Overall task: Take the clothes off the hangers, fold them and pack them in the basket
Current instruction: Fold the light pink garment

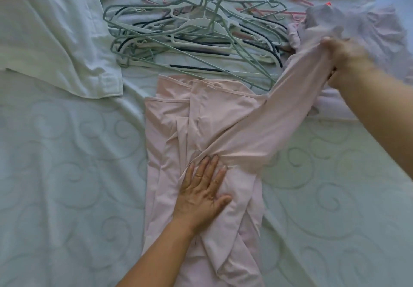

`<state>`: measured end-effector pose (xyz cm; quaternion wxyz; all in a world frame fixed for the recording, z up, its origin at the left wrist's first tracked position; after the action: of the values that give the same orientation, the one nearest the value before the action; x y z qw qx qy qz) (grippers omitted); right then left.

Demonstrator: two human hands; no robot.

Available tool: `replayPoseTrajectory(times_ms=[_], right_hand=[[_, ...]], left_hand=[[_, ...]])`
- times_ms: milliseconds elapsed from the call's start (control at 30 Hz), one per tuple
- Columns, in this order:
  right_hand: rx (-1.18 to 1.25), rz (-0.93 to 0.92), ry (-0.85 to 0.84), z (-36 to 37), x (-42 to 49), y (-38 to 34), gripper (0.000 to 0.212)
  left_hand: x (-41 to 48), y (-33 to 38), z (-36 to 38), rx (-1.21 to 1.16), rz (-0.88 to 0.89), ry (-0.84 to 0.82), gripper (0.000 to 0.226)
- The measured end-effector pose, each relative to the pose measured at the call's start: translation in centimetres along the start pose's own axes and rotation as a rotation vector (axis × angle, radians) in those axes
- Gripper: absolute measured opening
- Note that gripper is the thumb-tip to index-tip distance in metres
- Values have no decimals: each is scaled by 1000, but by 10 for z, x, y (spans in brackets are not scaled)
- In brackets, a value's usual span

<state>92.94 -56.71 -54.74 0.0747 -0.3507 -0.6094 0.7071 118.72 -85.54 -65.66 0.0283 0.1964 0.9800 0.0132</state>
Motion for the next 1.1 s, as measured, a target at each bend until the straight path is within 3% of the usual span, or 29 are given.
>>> replayPoseTrajectory(times_ms=[133,300,367,400,467,533,633,700,767,867,1000,1067,1100], right_hand=[[201,-219,-162,16,4,-89,6],[172,-281,-437,63,-43,-118,29],[179,-426,-557,78,-107,-122,12],[160,-473,-596,82,-140,-119,4],[116,-553,-676,81,-204,-92,10],[3,-564,-807,64,-269,-34,16],[-377,-501,-974,23,-344,84,17],[-583,-434,-1012,-9,-366,147,19],[-684,-443,-976,-32,-370,180,29],[-767,-443,-815,-43,-349,189,30],[-732,-516,-580,-21,-308,173,37],[-596,-352,-414,-10,-278,168,32],[-518,-249,-318,-7,-260,166,30]], left_hand=[[-5,-2,-9,-47,32,19,65],[-1,-6,-46,-104,-115,78,67],[-1,-12,-71,-427,-242,110,68],[-5,-17,-82,-714,-368,87,70],[-17,-30,-93,-1416,-702,55,77],[-38,-37,-82,-1962,-946,3,82],[-75,-50,-61,-2361,-1113,-109,83],[-100,-45,-47,-2357,-1173,-259,85],[-122,-39,-34,-2155,-1229,-412,76],[-129,-36,-22,-1909,-1176,-413,84],[-127,-30,-24,-1829,-1194,-385,27],[-132,-30,-28,-1787,-1154,-426,16],[-136,-36,-29,-1633,-1111,-449,21]])
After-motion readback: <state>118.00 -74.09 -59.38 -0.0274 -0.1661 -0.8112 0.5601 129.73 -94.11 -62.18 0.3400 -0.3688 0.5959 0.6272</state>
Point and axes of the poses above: each hand's wrist, its own x-axis towards the middle knuckle, its own z-axis out of the palm, y = z × x, the point moved 6 cm from there along x, towards the middle knuckle, and after that the axes turned 15 degrees about x, right-handed, at the moved point
